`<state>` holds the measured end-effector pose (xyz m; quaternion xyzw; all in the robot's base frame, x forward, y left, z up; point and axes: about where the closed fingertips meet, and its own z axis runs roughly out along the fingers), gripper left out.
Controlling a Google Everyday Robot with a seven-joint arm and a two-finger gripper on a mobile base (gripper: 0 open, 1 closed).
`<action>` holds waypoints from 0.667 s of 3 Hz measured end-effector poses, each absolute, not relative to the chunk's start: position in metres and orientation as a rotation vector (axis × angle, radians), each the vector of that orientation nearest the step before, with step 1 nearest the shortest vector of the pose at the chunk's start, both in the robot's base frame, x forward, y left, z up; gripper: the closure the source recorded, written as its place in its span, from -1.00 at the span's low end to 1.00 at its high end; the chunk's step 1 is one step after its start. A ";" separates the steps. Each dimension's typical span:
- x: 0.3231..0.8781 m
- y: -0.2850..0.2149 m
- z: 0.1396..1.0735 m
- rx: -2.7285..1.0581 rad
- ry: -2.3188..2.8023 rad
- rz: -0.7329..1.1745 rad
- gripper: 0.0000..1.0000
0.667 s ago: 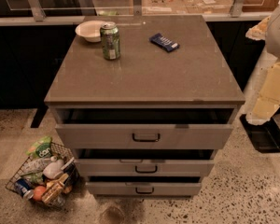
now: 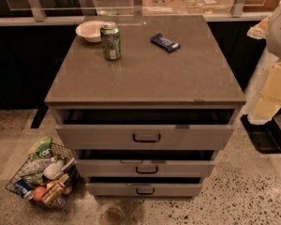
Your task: Open bottom drawer
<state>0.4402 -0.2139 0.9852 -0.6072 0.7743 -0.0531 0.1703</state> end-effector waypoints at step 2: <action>0.412 -0.232 0.906 -1.834 2.189 -0.252 -1.00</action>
Offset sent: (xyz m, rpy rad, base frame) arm -0.0607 -0.0375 -0.1612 -0.1593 0.0609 0.0481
